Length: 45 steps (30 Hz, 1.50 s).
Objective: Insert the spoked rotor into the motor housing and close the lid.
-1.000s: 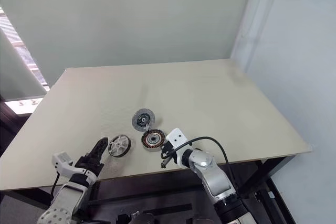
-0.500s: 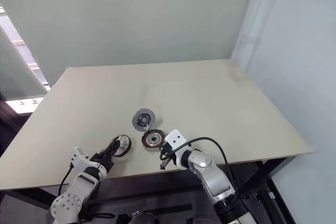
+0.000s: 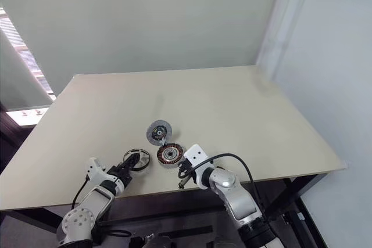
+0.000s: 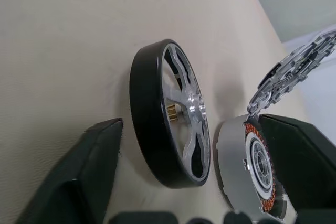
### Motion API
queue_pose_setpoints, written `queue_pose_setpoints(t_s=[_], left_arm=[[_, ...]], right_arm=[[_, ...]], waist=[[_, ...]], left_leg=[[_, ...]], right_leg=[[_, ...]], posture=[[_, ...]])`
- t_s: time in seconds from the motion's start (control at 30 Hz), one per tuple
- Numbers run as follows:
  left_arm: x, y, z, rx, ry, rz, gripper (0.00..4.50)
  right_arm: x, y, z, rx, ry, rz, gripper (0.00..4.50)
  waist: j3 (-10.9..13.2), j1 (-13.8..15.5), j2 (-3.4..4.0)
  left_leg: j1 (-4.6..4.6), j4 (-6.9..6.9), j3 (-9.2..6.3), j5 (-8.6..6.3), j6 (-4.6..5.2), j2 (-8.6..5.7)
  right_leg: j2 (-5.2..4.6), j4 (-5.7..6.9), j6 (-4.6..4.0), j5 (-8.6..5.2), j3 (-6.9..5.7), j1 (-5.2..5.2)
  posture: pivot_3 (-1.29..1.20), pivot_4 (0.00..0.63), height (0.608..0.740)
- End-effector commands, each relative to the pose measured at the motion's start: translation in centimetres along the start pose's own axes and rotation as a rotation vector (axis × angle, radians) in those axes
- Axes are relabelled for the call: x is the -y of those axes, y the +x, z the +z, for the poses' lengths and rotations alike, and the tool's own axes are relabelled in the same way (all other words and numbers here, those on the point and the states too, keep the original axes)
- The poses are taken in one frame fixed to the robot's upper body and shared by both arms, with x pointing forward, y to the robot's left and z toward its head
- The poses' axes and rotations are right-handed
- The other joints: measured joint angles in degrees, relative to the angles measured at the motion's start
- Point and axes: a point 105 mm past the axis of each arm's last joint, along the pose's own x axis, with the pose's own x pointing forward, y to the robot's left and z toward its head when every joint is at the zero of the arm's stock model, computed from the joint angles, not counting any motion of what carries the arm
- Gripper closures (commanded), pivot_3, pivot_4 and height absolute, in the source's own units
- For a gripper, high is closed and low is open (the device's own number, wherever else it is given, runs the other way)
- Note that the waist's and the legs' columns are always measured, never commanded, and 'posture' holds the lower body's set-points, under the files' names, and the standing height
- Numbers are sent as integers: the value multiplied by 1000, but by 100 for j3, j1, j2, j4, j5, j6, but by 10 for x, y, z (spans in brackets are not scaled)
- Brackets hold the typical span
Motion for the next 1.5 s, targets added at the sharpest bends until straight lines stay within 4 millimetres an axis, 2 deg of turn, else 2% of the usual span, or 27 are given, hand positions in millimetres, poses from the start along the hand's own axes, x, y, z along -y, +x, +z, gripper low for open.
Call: queue_pose_setpoints(t_s=[0.03,0.23,0.33,0.5,0.67,0.87,1.0,1.23,1.5], left_arm=[[6,2,1,6,10,-26,1312],[2,0,0,6,5,-19,3553],[3,-1,1,21,-1,-26,4209],[14,-6,12,104,-1,-105,4208],[30,-28,34,237,13,-257,4208],[52,-50,26,135,-13,-397,4208],[69,-57,6,14,-37,-485,4208],[82,-44,-11,-85,-74,-522,4208],[92,-13,-31,-178,-122,-528,4208]], right_arm=[[2,-2,21,66,-26,-6,4500],[3,-1,21,67,-25,-7,4500],[3,-1,21,67,-26,-7,4500],[3,-1,21,67,-27,-8,4500],[3,-3,17,60,-28,-13,4500],[8,-7,10,46,-27,-28,4500],[12,-11,5,32,-20,-45,4500],[15,-13,3,26,-16,-55,4500],[15,-12,4,27,-15,-63,4500]], waist=[[0,0,0],[-2,5,-1],[-9,-9,4],[-9,-16,4],[-8,-11,2],[-7,-9,3],[-6,-8,4],[-6,-8,5],[-8,-7,4]], left_leg=[[0,0,0,0,0,0],[0,1,0,0,0,0],[11,1,1,0,0,1],[10,3,2,1,1,2],[3,3,3,1,1,2],[2,3,3,-1,0,2],[5,9,4,-10,-16,2],[5,11,3,-8,-14,1],[4,13,8,9,15,-3]], right_leg=[[0,0,0,0,0,0],[0,0,0,0,0,0],[0,1,-3,-1,1,4],[4,3,-10,3,6,3],[5,2,-10,3,11,-1],[3,0,-12,2,12,-1],[3,0,-12,1,14,-3],[4,2,-13,1,13,-2],[7,3,-10,3,20,4]], posture=[[0,0,740],[0,0,740],[0,0,740],[0,0,740],[0,0,740],[0,0,740],[0,0,740],[0,0,740],[0,0,740]])
